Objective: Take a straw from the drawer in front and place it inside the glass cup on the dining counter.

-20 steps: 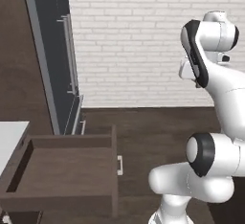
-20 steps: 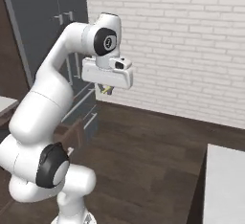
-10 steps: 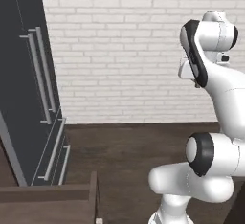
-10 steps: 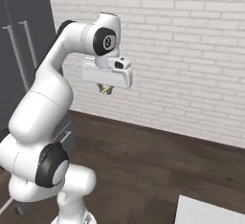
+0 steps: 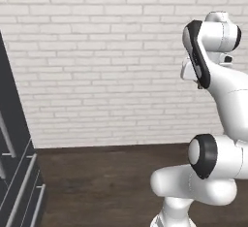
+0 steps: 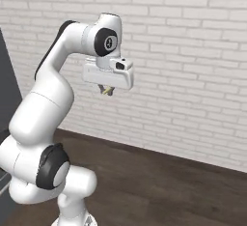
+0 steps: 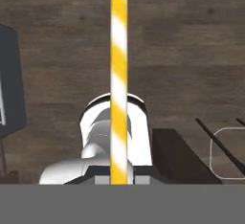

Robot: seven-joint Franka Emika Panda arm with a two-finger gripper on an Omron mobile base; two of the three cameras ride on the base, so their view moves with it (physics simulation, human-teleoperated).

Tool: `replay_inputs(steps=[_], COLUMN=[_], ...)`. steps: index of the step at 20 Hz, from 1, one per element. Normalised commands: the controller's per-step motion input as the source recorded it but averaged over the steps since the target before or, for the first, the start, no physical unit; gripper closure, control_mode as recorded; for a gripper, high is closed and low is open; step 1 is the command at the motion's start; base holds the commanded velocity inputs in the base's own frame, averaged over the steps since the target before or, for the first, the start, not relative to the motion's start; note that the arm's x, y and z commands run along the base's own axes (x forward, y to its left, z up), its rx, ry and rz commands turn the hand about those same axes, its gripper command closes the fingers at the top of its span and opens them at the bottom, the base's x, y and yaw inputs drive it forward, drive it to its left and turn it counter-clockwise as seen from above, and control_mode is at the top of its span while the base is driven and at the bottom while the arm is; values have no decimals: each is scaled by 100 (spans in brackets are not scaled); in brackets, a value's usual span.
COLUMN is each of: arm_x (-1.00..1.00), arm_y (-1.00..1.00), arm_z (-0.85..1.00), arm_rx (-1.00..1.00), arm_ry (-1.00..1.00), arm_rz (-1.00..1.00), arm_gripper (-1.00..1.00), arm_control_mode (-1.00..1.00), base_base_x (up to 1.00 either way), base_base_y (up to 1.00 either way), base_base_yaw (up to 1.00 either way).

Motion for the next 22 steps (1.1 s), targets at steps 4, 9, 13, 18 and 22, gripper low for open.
replay_inputs(steps=[4,9,13,18,22], arm_x=[0,0,0,0,0], arm_y=[0,0,0,0,0], arm_z=[0,0,0,0,0], arm_rx=[0,0,0,0,0], arm_ry=[0,0,0,0,0], arm_rz=[0,0,0,0,0], arm_gripper=[100,100,100,100,100], arm_control_mode=[100,100,100,100,100], base_base_x=[100,100,91,80,70], base_base_y=[-9,0,0,0,0], base_base_yaw=[-32,-44,-55,-58,-62])
